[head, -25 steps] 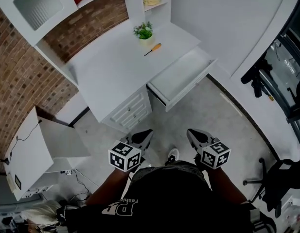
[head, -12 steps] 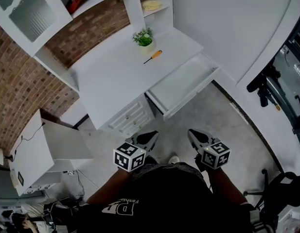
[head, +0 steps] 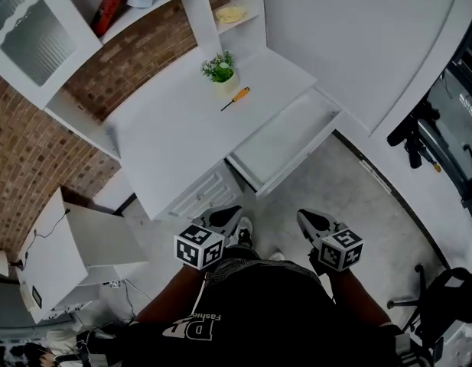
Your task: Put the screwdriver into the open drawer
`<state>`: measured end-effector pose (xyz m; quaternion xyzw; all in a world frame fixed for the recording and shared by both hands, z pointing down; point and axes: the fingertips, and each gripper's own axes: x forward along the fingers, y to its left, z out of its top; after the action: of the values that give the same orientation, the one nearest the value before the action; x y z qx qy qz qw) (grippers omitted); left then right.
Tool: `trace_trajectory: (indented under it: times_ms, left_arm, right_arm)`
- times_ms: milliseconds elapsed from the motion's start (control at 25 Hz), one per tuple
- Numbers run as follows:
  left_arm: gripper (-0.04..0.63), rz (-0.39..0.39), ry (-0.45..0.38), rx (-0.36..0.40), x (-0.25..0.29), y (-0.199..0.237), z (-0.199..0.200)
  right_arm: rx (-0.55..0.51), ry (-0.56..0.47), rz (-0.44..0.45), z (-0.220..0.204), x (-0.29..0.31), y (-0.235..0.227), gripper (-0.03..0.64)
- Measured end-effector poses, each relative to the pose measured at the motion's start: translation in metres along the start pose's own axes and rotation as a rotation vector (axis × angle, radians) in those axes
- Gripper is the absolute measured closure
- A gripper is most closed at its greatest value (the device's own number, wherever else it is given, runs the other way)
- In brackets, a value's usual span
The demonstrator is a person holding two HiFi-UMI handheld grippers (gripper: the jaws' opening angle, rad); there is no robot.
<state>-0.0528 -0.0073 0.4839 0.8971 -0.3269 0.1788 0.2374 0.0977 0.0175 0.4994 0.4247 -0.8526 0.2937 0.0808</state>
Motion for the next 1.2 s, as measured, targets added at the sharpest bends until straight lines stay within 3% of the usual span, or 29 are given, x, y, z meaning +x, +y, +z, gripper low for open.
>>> trace_trajectory:
  times_ms: [320, 800, 1200]
  left_arm:
    - [0.577, -0.058, -0.021, 0.065, 0.039, 0.038, 0.053]
    - [0.577, -0.066, -0.003, 0.121, 0.075, 0.14, 0.106]
    - [0.575, -0.102, 0.054, 0.172, 0.106, 0.219, 0.122]
  right_arm:
    - [-0.016, -0.008, -0.06, 0.039, 0.03, -0.019, 0.612]
    - [-0.025, -0.02, -0.128, 0.096, 0.108, -0.035, 0.614]
    - [0.001, -0.063, -0.224, 0.121, 0.155, -0.046, 0.614]
